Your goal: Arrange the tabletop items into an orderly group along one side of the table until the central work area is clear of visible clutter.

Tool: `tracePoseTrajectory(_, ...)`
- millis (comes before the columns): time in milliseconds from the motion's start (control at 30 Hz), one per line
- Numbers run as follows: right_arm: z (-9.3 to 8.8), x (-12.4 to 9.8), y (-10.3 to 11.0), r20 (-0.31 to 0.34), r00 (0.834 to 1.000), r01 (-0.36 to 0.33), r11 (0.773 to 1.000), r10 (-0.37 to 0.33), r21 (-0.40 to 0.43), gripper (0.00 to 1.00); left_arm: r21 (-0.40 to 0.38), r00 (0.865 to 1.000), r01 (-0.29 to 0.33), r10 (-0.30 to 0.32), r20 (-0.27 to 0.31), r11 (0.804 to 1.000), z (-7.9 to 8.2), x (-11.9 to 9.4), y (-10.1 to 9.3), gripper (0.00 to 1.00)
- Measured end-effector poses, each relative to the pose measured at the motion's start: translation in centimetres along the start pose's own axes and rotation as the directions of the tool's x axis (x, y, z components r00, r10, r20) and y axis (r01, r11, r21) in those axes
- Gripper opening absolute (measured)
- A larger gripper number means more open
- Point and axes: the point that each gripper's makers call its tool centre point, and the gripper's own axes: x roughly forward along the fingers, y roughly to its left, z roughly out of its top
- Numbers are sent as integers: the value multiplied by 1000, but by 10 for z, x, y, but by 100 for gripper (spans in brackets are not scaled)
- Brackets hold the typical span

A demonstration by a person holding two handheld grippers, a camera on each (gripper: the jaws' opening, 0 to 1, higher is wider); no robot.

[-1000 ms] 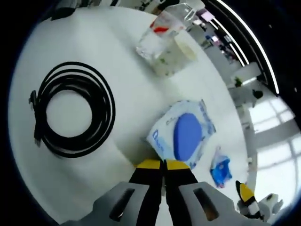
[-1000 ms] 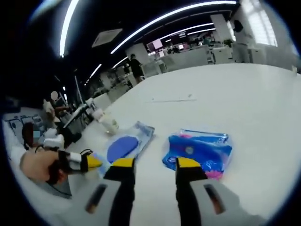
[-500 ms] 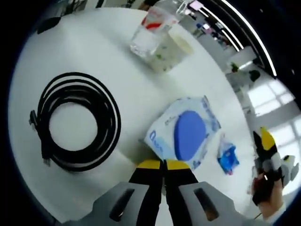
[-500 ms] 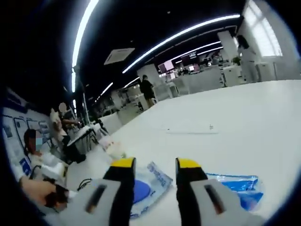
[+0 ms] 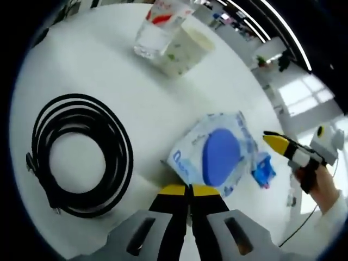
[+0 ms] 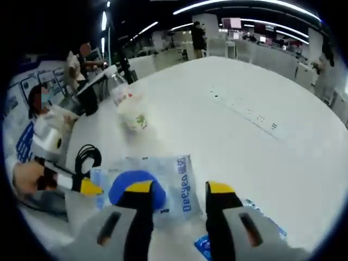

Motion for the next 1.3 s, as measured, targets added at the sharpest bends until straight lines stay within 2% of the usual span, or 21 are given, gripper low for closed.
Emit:
tracePoseTrajectory(67, -12, 8, -1, -67, 998, -1, 999, 4, 36, 39, -1, 1000, 8, -8, -2, 1000, 2, 1, 0, 0)
tracePoseTrajectory(167, -19, 18, -4, -78, 997, 22, 998, -18, 51, 45, -15, 1000, 23, -23, -2, 1000, 5, 3, 0, 0)
tracePoseTrajectory(233, -27, 21, 2, -125, 992, 10, 998, -3, 57, 36, -27, 1000, 30, -30, 5, 999, 7, 3, -1, 0)
tracePoseTrajectory(267, -30, 20, -7, -143, 988, 65, 998, -65, -3, 33, -28, 1000, 26, -25, 9, 999, 8, 3, 0, 0)
tracePoseTrajectory(300, -33, 19, -10, -163, 983, 81, 996, -84, -27, 26, -27, 1000, 27, -27, 11, 999, 9, 3, 1, 0)
tracePoseTrajectory(333, -32, 16, -16, -160, 980, 112, 992, -120, -57, 18, -21, 1000, 24, -24, 16, 999, 10, 3, 1, 0)
tracePoseTrajectory(400, -27, 12, -11, -132, 987, 95, 995, -96, -16, 1, -31, 999, 28, -27, 28, 999, 13, 2, 2, 0)
tracePoseTrajectory(467, -29, 8, -11, -128, 988, 93, 995, -89, 25, 0, -41, 999, 32, -30, 42, 999, 17, 1, 3, 0)
tracePoseTrajectory(600, -35, 1, -8, -135, 985, 109, 994, -106, 18, 0, -39, 997, 35, -33, 65, 999, 25, -2, 0, 0)
tracePoseTrajectory(767, -27, -19, 1, -64, 991, 120, 990, -115, 78, 0, 1, 994, 37, -37, 100, 999, 42, -9, 0, 0)
tracePoseTrajectory(900, -27, -34, 7, -14, 993, 116, 983, -115, 144, 0, 2, 991, 50, -50, 126, 999, 56, -14, -5, 0)
tracePoseTrajectory(933, -28, -37, 8, -7, 993, 118, 982, -118, 151, 0, 23, 990, 55, -58, 131, 998, 60, -15, -8, 0)
tracePoseTrajectory(967, -29, -40, 10, 2, 993, 118, 981, -119, 157, 0, 107, 989, 38, -52, 137, 994, 66, -16, -10, 0)
tracePoseTrajectory(1033, -32, -48, 14, 25, 992, 120, 976, -126, 180, 0, 212, 986, 17, -51, 157, 977, 78, -18, -17, 0)
tracePoseTrajectory(1133, -37, -55, 15, 53, 987, 136, 971, -150, 198, 0, 295, 981, 14, -69, 179, 956, 90, -19, -30, 0)
tracePoseTrajectory(1200, -39, -58, 14, 74, 983, 146, 959, -168, 243, 0, 359, 981, -6, -63, 181, 933, 96, -16, -36, 0)
tracePoseTrajectory(1233, -40, -59, 13, 81, 981, 152, 955, -177, 255, 0, 405, 981, -20, -61, 185, 914, 99, -14, -40, 0)
tracePoseTrajectory(1300, -41, -60, 11, 81, 978, 165, 951, -192, 262, 0, 438, 981, -23, -64, 181, 899, 100, -12, -46, 0)
